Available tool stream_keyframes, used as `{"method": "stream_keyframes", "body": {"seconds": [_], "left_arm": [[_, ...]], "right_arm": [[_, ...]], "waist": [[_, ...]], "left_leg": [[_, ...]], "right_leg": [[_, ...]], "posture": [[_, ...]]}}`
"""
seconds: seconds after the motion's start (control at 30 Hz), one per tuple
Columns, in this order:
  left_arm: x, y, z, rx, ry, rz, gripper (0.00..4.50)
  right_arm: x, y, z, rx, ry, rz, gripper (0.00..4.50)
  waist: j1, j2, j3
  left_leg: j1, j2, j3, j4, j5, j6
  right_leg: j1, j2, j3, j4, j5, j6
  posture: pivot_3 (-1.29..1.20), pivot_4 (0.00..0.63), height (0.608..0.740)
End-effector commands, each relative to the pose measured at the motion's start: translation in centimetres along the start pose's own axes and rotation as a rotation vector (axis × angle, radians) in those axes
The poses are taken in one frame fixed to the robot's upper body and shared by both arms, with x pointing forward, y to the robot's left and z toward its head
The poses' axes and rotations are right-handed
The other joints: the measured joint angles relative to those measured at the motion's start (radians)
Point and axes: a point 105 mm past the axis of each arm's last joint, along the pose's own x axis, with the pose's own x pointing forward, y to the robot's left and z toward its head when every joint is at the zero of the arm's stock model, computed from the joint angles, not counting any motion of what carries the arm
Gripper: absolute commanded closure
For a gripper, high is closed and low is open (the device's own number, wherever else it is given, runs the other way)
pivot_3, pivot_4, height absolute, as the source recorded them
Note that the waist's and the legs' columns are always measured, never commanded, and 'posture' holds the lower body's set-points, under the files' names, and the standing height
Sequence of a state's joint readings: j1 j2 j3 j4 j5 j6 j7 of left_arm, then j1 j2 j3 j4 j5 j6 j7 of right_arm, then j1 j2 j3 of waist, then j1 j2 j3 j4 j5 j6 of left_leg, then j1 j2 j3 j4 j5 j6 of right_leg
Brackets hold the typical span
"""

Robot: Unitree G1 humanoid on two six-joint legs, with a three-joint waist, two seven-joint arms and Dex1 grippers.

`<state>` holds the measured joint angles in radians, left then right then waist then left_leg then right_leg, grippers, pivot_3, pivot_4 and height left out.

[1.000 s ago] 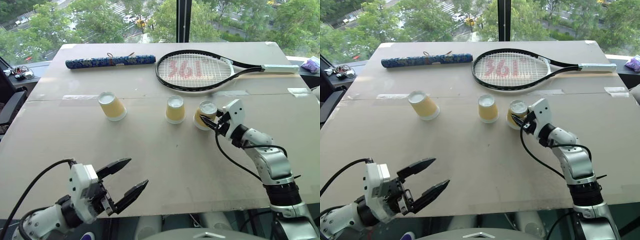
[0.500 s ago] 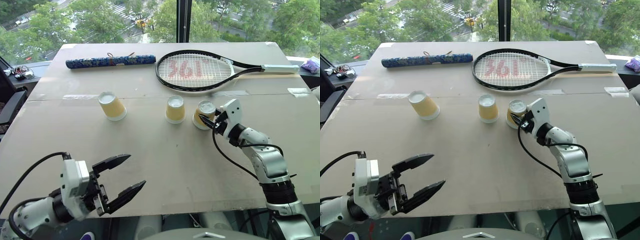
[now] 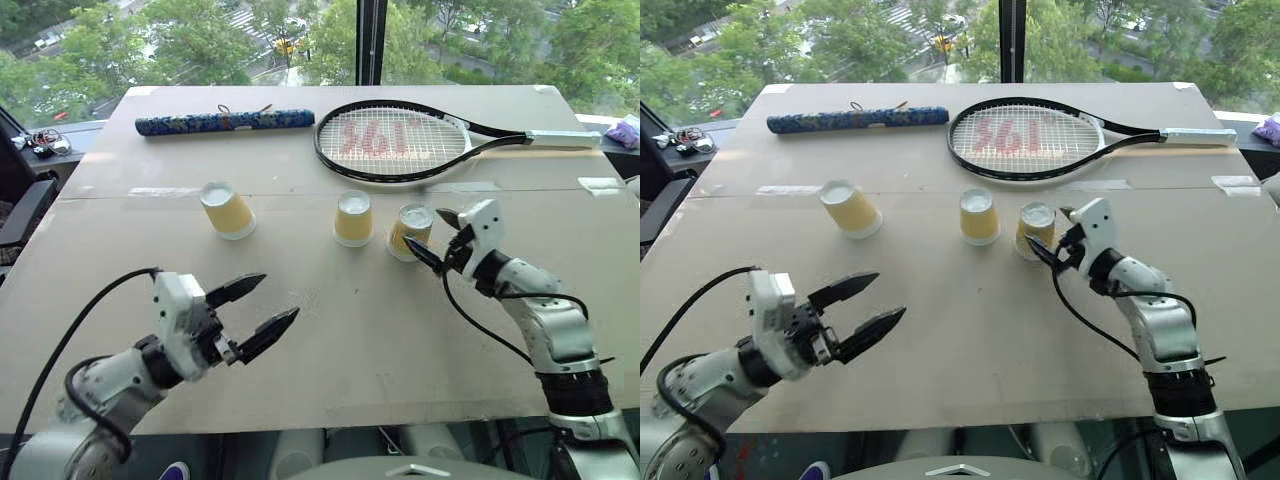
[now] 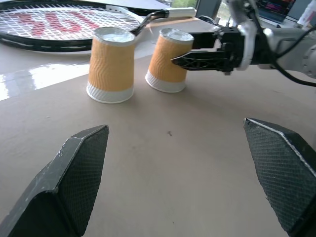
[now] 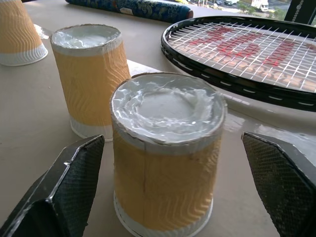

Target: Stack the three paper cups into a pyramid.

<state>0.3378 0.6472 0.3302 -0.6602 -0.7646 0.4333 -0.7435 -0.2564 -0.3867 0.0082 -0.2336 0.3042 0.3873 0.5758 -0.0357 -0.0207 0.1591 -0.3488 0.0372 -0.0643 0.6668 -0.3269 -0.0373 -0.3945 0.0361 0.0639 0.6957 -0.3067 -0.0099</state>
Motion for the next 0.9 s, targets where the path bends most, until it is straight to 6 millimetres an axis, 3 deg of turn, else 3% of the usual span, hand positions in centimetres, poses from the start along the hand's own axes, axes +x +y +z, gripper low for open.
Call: {"method": "stream_keyframes", "body": {"seconds": [0.03, 0.1, 0.23, 0.43, 0.53, 0.7, 0.9], "left_arm": [[2.5, 3.3, -0.5, 0.038, 0.056, 0.068, 0.0], [3.5, 4.1, -0.3, 0.042, 0.058, 0.058, 0.0], [7.9, 6.4, -0.1, 0.077, 0.069, 0.012, 0.0], [11.9, 7.1, 0.0, 0.107, 0.069, -0.1, 0.0], [13.9, 7.6, -0.2, 0.13, 0.082, -0.134, 0.0], [16.5, 7.4, -0.3, 0.149, 0.081, -0.203, 0.0], [18.2, 7.2, -0.6, 0.172, 0.072, -0.238, 0.0]], "right_arm": [[-2.8, 1.1, 3.4, -0.061, -0.125, 0.148, 0.08], [-3.5, 1.5, 3.7, -0.086, -0.132, 0.173, 0.08], [-6.2, 2.7, 3.8, -0.15, -0.121, 0.222, 0.08], [-8.6, 4.0, 3.5, -0.155, -0.095, 0.184, 0.08], [-9.5, 3.4, 3.2, -0.166, -0.075, 0.108, 0.08], [-10.2, 3.3, 3.3, -0.163, -0.071, 0.044, 0.08], [-10.8, 3.5, 3.2, -0.161, -0.055, 0.009, 0.08]], "waist": [[0.013, 0.002, 0.001], [0.009, 0.001, 0.0], [0.017, 0.002, 0.001], [0.021, 0.002, 0.001], [0.023, 0.002, 0.001], [0.025, 0.002, 0.001], [0.023, 0.001, 0.001]], "left_leg": [[0.0, -0.001, 0.0, 0.001, 0.0, 0.0], [0.0, 0.0, 0.0, 0.002, 0.0, 0.0], [-0.001, -0.001, -0.001, 0.002, 0.0, 0.0], [-0.005, 0.0, 0.001, 0.004, 0.002, -0.004], [-0.009, 0.0, 0.0, 0.006, 0.002, -0.004], [-0.012, -0.001, -0.001, 0.012, 0.002, -0.004], [-0.014, -0.002, 0.0, 0.014, 0.002, -0.004]], "right_leg": [[0.002, 0.0, -0.002, 0.0, 0.0, 0.0], [0.002, 0.0, -0.005, 0.0, 0.0, 0.0], [0.003, -0.001, -0.008, 0.0, 0.0, 0.001], [0.001, -0.001, -0.009, 0.0, 0.0, 0.001], [-0.001, -0.001, -0.012, 0.0, 0.0, 0.001], [-0.001, -0.001, -0.015, 0.001, 0.001, 0.002], [0.0, -0.001, -0.015, 0.001, 0.001, 0.002]], "posture": [[0.0, 0.15, 0.74], [0.0, 0.15, 0.74], [0.0, 0.15, 0.74], [0.0, 0.15, 0.74], [0.0, 0.15, 0.74], [0.0, 0.15, 0.74], [0.0, 0.15, 0.74]]}}
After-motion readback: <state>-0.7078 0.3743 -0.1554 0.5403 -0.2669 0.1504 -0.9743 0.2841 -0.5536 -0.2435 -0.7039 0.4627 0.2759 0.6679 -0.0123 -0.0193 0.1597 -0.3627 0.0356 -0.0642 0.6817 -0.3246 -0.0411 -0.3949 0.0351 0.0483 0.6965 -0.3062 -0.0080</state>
